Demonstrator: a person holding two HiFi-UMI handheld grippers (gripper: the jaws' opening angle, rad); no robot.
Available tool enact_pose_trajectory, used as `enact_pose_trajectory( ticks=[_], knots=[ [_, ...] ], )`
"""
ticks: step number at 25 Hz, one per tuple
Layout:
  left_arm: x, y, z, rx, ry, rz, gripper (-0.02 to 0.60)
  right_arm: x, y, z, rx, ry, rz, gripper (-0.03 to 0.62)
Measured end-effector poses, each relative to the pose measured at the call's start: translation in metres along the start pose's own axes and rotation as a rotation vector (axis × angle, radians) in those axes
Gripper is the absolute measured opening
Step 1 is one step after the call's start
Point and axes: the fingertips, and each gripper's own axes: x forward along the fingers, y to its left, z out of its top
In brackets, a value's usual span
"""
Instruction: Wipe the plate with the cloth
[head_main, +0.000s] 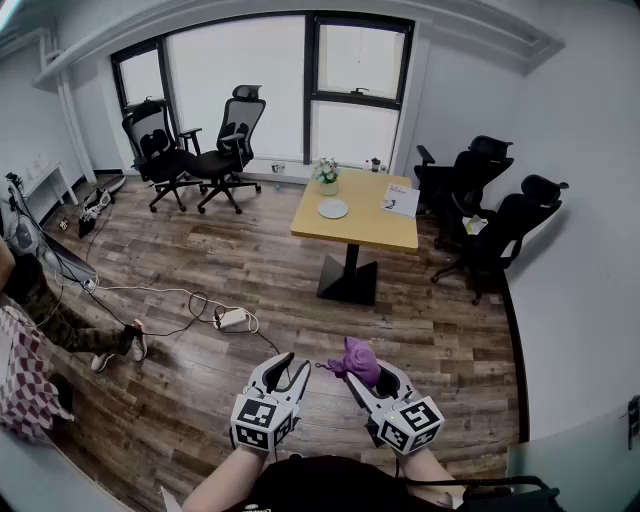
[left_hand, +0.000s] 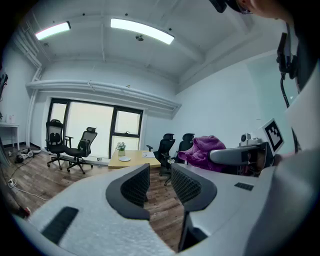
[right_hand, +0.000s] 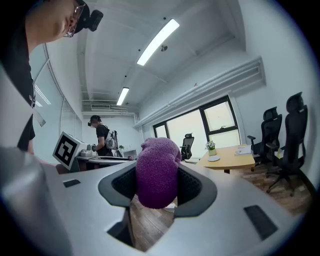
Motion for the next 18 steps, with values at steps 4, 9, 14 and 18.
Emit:
enact_pose_trajectory(
  ticks=[4, 9, 14, 18],
  knots=[
    [-0.002, 0.007, 0.001, -0.003, -0.001, 0.002, 0.138, 0.006, 0.003, -0.002, -0.002, 0.003, 0.008, 0.187],
    [-0.001, 0.002, -0.002, 0.002, 0.003, 0.003, 0.138, 0.001, -0.001, -0.004, -0.004, 0.008, 0.008, 0.187],
    [0.001, -0.005, -0.006, -0.004, 0.016, -0.002, 0.137, -0.007, -0.008, -0.002, 0.039, -0.015, 0.005, 0.187],
    [0.009, -0.013, -0.007, 0.014, 0.022, 0.0, 0.138, -0.015, -0.018, -0.002, 0.048, -0.02, 0.007, 0.187]
  ],
)
